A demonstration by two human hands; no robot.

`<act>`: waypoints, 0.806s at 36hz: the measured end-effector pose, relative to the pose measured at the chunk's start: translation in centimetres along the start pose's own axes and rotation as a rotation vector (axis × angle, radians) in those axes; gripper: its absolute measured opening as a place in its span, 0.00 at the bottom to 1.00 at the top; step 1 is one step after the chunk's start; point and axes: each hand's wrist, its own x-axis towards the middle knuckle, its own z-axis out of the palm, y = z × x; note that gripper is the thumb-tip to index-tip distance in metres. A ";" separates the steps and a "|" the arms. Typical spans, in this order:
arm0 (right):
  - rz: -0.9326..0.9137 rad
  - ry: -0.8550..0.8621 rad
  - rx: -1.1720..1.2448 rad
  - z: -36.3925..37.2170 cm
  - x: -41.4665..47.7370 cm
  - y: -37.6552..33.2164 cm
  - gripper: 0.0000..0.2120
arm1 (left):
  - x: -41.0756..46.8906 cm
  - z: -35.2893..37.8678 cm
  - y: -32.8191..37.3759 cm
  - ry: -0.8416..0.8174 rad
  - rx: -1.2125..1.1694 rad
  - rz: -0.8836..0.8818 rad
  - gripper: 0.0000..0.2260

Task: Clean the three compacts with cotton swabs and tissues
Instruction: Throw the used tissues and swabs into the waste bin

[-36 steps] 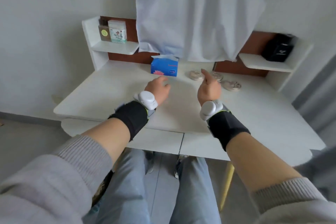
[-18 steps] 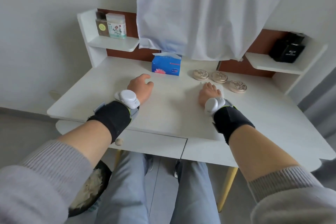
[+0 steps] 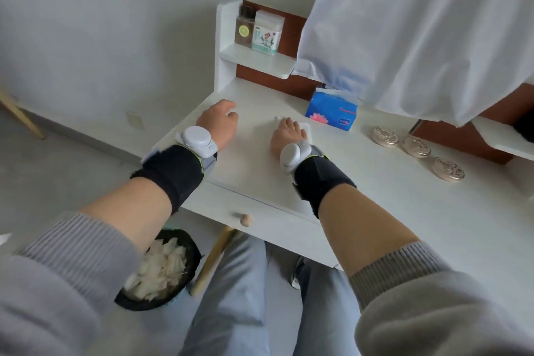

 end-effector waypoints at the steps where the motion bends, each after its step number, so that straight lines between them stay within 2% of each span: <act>1: -0.013 0.000 0.000 0.3 0.0 -1.3 0.25 | 0.1 -0.9 -0.7 0.011 -0.005 -0.021 0.17; 9: -0.162 -0.051 0.047 1.5 -1.4 -11.3 0.24 | -0.5 -6.9 -5.3 0.046 0.016 -0.096 0.13; 15: -0.390 -0.102 0.058 2.1 -4.4 -17.5 0.15 | -1.7 -10.1 -7.6 0.153 -0.097 -0.147 0.15; 17: -0.441 -0.121 0.073 2.3 -6.1 -19.3 0.16 | -2.6 -11.7 -8.3 0.192 -0.120 -0.163 0.17; 20: -0.493 -0.090 0.050 2.7 -7.9 -20.5 0.23 | -3.4 -13.0 -8.7 0.245 -0.158 -0.180 0.17; 24: -0.538 -0.175 -0.004 2.9 -11.9 -23.3 0.16 | -4.6 -14.0 -9.2 0.292 -0.202 -0.219 0.18; 26: -0.517 -0.178 0.080 2.8 -13.9 -24.3 0.21 | -5.3 -14.4 -8.9 0.298 -0.202 -0.220 0.18; 27: -0.546 -0.123 0.096 3.3 -14.1 -23.9 0.21 | -5.5 -14.5 -8.6 0.300 -0.204 -0.219 0.18; 29: -0.551 -0.122 0.131 3.3 -13.5 -22.7 0.16 | -5.9 -14.6 -8.0 0.303 -0.205 -0.206 0.18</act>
